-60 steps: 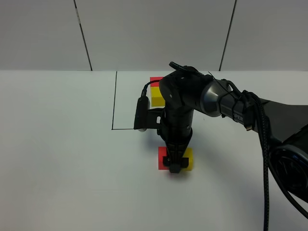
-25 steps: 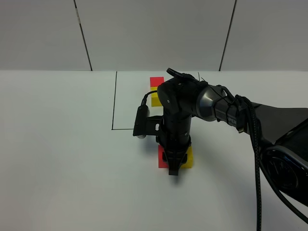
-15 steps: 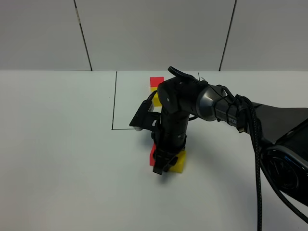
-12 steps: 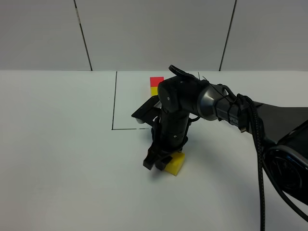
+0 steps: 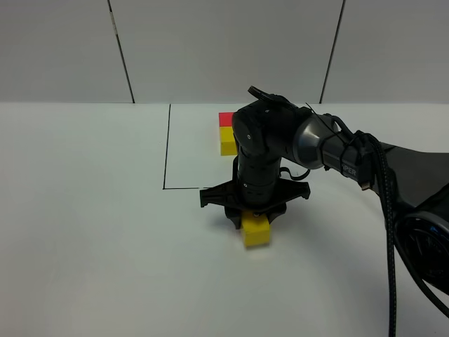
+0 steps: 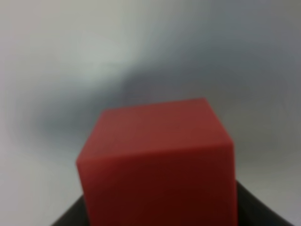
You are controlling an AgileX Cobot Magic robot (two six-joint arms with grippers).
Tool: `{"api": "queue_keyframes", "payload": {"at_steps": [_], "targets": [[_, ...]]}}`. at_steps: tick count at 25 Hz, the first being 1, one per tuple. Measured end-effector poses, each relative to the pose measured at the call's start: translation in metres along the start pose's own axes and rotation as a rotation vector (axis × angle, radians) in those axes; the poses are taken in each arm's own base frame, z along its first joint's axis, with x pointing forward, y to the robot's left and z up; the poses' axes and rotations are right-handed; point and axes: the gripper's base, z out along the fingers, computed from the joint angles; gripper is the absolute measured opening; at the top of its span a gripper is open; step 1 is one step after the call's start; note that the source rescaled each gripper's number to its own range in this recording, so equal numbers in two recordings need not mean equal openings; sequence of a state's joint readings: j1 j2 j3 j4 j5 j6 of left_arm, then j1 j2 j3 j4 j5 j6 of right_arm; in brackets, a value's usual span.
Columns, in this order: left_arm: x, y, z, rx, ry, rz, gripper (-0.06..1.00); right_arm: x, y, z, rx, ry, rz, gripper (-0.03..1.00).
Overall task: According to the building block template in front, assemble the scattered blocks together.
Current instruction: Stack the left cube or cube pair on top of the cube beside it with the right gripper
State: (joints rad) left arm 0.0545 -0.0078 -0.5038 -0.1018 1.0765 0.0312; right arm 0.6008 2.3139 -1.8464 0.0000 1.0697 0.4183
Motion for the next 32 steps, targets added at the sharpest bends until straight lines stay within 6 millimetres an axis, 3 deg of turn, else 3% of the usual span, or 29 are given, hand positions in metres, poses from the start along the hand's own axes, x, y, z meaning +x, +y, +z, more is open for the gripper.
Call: {"api": "queue_keyframes", "payload": {"at_steps": [8,15,32], "targets": [[0.000,0.000,0.000,0.000,0.000,0.000,0.46,0.001,0.004,0.000,-0.003,-0.003,0.176,0.01],[0.000,0.000,0.000,0.000,0.000,0.000,0.46,0.002,0.018,0.000,-0.032,-0.058,0.153,0.01],[0.000,0.000,0.000,0.000,0.000,0.000,0.46,0.001,0.012,0.024,0.029,-0.036,0.043,0.01]]}}
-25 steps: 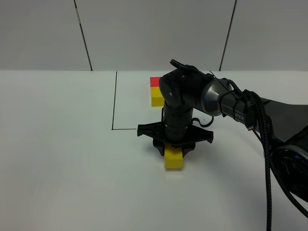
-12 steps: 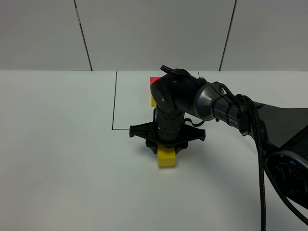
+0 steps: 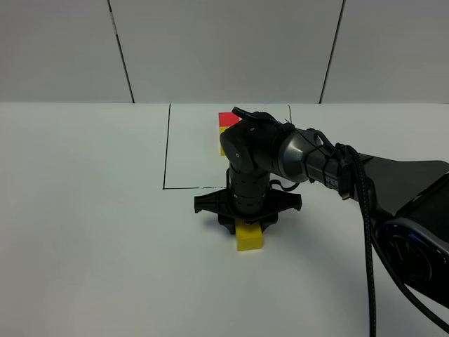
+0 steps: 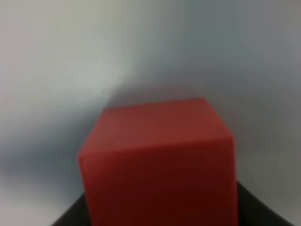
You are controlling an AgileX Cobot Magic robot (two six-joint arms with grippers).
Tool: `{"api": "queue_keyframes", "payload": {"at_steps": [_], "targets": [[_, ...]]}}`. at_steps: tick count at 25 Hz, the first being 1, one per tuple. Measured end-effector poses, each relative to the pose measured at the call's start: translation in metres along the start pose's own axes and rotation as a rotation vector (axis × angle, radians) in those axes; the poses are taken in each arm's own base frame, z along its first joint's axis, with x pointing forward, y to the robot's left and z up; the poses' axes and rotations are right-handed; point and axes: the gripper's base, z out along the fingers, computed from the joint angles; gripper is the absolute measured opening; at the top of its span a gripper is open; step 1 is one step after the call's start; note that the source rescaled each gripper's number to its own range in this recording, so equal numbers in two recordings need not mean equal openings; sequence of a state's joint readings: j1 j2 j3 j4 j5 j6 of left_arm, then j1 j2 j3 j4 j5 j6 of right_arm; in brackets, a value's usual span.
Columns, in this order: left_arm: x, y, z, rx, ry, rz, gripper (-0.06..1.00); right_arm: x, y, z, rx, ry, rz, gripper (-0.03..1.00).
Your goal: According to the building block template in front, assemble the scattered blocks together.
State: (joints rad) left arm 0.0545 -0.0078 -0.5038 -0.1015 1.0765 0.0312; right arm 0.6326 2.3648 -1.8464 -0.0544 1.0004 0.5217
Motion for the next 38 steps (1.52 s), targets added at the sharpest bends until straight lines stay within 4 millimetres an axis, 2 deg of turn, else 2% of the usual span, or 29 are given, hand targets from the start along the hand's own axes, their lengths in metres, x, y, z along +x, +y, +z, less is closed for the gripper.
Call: {"api": "queue_keyframes", "payload": {"at_steps": [15,17,19,22,23,24,25,29,32,35,38], "targets": [[0.000,0.000,0.000,0.000,0.000,0.000,0.46,-0.001,0.001,0.000,-0.012,-0.004,0.008,0.01],[0.000,0.000,0.000,0.000,0.000,0.000,0.46,-0.001,0.001,0.000,-0.014,-0.006,0.012,0.04],[0.000,0.000,0.000,0.000,0.000,0.000,0.46,-0.001,0.001,0.000,-0.016,-0.010,0.015,0.19],[0.000,0.000,0.000,0.000,0.000,0.000,0.46,-0.001,0.001,0.000,-0.019,-0.012,0.016,0.62],[0.000,0.000,0.000,0.000,0.000,0.000,0.46,-0.001,0.001,0.000,-0.019,-0.012,0.016,0.79],[0.000,0.000,0.000,0.000,0.000,0.000,0.46,-0.001,0.001,0.000,-0.019,-0.012,0.016,0.90],[0.000,0.000,0.000,0.000,0.000,0.000,0.46,-0.001,0.001,0.000,-0.019,-0.012,0.016,0.97],[0.000,0.000,0.000,0.000,0.000,0.000,0.46,-0.002,0.001,-0.002,-0.022,-0.017,0.017,1.00],[0.000,0.000,0.000,0.000,0.000,0.000,0.46,-0.004,0.002,-0.016,-0.037,-0.045,0.018,1.00],[0.000,0.000,0.000,-0.001,0.000,0.000,0.46,-0.006,0.002,-0.045,-0.064,-0.096,0.014,1.00],[0.000,0.000,0.000,-0.001,0.000,0.000,0.46,-0.008,0.000,-0.088,-0.106,-0.179,0.002,1.00]]}}
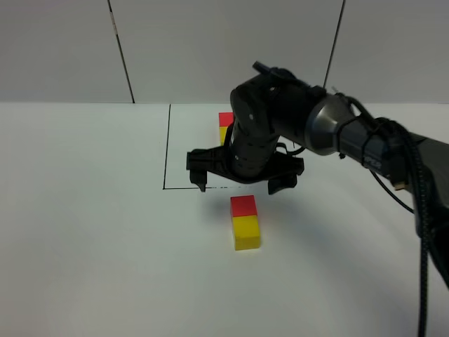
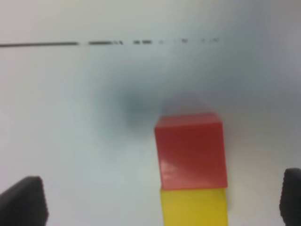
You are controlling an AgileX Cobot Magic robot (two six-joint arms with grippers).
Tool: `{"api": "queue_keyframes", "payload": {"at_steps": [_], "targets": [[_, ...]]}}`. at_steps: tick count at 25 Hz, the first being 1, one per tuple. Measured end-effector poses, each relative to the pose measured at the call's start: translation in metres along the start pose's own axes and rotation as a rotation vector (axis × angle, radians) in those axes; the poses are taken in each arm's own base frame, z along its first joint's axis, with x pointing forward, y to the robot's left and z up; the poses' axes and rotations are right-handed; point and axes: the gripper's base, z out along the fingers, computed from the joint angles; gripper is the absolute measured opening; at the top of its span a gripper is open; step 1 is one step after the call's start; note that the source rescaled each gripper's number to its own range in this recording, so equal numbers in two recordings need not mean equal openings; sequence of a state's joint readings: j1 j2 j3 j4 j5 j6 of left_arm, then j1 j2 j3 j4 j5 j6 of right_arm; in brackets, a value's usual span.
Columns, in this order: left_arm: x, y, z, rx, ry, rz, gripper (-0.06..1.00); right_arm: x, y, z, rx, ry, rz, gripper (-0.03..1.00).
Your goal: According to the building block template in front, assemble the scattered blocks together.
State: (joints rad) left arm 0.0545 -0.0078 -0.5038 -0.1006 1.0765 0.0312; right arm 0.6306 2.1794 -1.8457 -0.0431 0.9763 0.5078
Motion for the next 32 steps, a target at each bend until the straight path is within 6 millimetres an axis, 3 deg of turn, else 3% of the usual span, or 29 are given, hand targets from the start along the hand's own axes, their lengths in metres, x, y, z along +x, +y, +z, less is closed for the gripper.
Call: {"api": "queue_keyframes", "payload": {"at_steps": [3,6,11,15,19,23,26,32], "targets": [[0.000,0.000,0.000,0.000,0.000,0.000,0.46,-0.011,-0.009,-0.038,-0.033,-0.078,0.021,1.00],[0.000,0.000,0.000,0.000,0.000,0.000,0.46,-0.028,-0.043,-0.065,-0.012,-0.148,0.080,1.00],[0.000,0.000,0.000,0.000,0.000,0.000,0.46,-0.050,-0.127,-0.097,0.088,-0.223,0.207,1.00],[0.000,0.000,0.000,0.000,0.000,0.000,0.46,-0.042,-0.189,-0.121,0.146,-0.258,0.309,1.00],[0.000,0.000,0.000,0.000,0.000,0.000,0.46,-0.007,-0.253,-0.138,0.212,-0.274,0.442,0.99],[0.000,0.000,0.000,0.000,0.000,0.000,0.46,0.051,-0.290,-0.155,0.268,-0.287,0.536,0.99],[0.000,0.000,0.000,0.000,0.000,0.000,0.46,0.097,-0.294,-0.175,0.288,-0.349,0.572,0.99],[0.000,0.000,0.000,0.000,0.000,0.000,0.46,0.192,-0.263,-0.223,0.315,-0.494,0.524,0.99]]}}
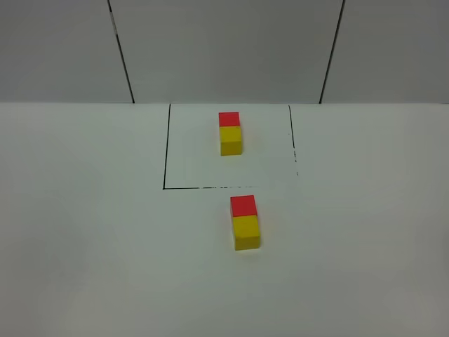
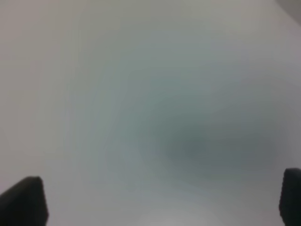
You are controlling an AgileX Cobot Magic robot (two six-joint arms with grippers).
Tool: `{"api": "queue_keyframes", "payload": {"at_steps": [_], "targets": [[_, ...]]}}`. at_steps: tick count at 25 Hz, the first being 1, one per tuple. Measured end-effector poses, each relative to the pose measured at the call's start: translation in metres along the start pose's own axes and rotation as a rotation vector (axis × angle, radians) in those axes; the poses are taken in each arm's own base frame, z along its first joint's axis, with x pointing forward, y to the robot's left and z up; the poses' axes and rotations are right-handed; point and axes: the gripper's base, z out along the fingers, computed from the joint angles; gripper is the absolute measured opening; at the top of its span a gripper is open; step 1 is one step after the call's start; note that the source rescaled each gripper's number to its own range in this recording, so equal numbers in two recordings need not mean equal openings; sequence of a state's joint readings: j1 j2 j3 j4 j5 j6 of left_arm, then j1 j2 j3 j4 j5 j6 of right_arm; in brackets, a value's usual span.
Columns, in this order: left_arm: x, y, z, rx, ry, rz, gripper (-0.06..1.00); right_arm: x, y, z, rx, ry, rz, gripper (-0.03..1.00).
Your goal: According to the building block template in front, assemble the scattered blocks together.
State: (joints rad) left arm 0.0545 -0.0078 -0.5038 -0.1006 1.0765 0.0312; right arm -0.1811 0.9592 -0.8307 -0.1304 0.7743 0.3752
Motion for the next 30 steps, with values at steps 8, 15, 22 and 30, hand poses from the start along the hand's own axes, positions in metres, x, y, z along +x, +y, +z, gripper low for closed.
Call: {"api": "queue_keyframes", "payload": {"at_steps": [8,15,22,30], "targets": [[0.000,0.000,0.000,0.000,0.000,-0.001,0.46,0.076,-0.028,-0.073,-0.059,-0.171,-0.048,0.99],[0.000,0.000,0.000,0.000,0.000,-0.001,0.46,0.123,-0.044,-0.091,-0.111,-0.224,-0.058,0.98],[0.000,0.000,0.000,0.000,0.000,-0.001,0.46,0.150,-0.048,-0.098,-0.210,-0.316,-0.034,0.92],[0.000,0.000,0.000,0.000,0.000,-0.001,0.46,0.159,-0.051,-0.095,-0.278,-0.295,-0.127,0.76]]}}
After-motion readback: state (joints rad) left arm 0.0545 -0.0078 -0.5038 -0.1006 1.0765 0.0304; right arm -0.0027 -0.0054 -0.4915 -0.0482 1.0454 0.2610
